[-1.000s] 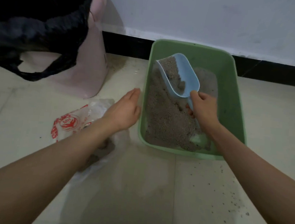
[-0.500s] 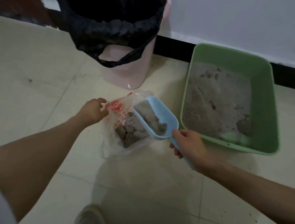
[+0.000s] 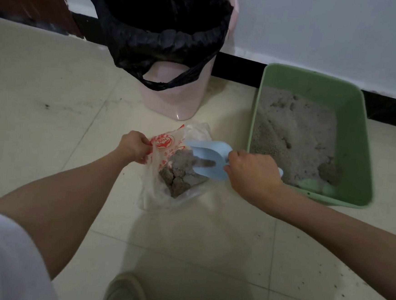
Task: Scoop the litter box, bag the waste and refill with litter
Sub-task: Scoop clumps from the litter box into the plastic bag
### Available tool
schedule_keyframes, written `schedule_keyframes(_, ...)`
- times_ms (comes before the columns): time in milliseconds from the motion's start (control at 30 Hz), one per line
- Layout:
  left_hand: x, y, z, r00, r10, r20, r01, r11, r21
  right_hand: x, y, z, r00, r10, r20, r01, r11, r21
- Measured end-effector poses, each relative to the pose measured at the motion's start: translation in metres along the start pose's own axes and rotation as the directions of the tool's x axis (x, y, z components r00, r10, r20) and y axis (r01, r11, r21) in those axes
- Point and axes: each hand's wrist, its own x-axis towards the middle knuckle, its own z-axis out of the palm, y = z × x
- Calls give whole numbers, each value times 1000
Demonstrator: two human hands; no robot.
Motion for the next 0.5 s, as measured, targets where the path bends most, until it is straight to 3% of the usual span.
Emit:
schedule_keyframes(133,-1,7,-4,998,62,19,-63,997,46,-3,12,-4,998,-24,-55,23,1000,-7)
schedule_keyframes(233,-5,18,-1,970,240,36,-242,950,199,-7,32,-6,989,131,-73,-110,964,243)
schedule_keyframes(333,-16,41,9,890,455,43,-440,828,348,-16,60,-3,935,352,-44,-274,796,540)
schedule_keyframes(500,-33,92,51,729,683,57,-663,682,309,-35,124,7,754,652,77,-419,388,821)
